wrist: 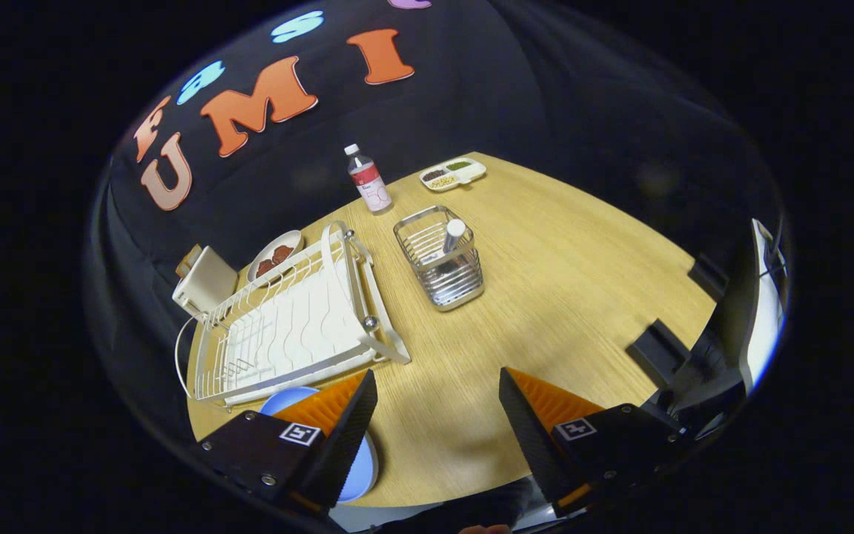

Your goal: Take the plate from the dish rack, then take the spoon from the basket and place it into the plate.

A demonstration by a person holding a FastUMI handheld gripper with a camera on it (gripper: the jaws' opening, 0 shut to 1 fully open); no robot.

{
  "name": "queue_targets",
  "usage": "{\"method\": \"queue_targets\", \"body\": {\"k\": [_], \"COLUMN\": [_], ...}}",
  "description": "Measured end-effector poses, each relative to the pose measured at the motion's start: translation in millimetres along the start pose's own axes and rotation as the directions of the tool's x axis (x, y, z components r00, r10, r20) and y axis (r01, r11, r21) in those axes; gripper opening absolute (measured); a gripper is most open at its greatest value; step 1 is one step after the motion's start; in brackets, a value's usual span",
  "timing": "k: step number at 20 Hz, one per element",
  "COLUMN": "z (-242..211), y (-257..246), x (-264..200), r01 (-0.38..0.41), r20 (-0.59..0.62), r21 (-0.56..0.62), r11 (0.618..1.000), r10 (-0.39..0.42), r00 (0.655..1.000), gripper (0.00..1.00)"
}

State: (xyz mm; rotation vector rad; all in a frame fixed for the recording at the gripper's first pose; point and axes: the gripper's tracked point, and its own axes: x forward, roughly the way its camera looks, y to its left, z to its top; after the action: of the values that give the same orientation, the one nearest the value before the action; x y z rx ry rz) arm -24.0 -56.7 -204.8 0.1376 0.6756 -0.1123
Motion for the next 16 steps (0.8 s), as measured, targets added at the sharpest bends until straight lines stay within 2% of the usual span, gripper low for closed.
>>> {"method": "queue_targets", "body": {"k": [6,9,12,15,16], "z": [59,87,109,119,119], "y": [-7,-7,-13,-10,-8], "x": [13,25,36,47,50], "r01": [0.014,-0.003,0.022,0.0,-0.021], "r20": [0.122,0.191,0.257,0.278,0.275], "r21": [-0.124,-0.203,-0.322,-0.373,-0.38], "r11": [0.992,0.979,0.946,0.928,0.925], "r10": [0.001,0.043,0.065,0.111,0.134], "r00": [0.993,0.981,0.964,0.954,0.952], "gripper": [0.99,0.99,0.99,0.99,0.94]}}
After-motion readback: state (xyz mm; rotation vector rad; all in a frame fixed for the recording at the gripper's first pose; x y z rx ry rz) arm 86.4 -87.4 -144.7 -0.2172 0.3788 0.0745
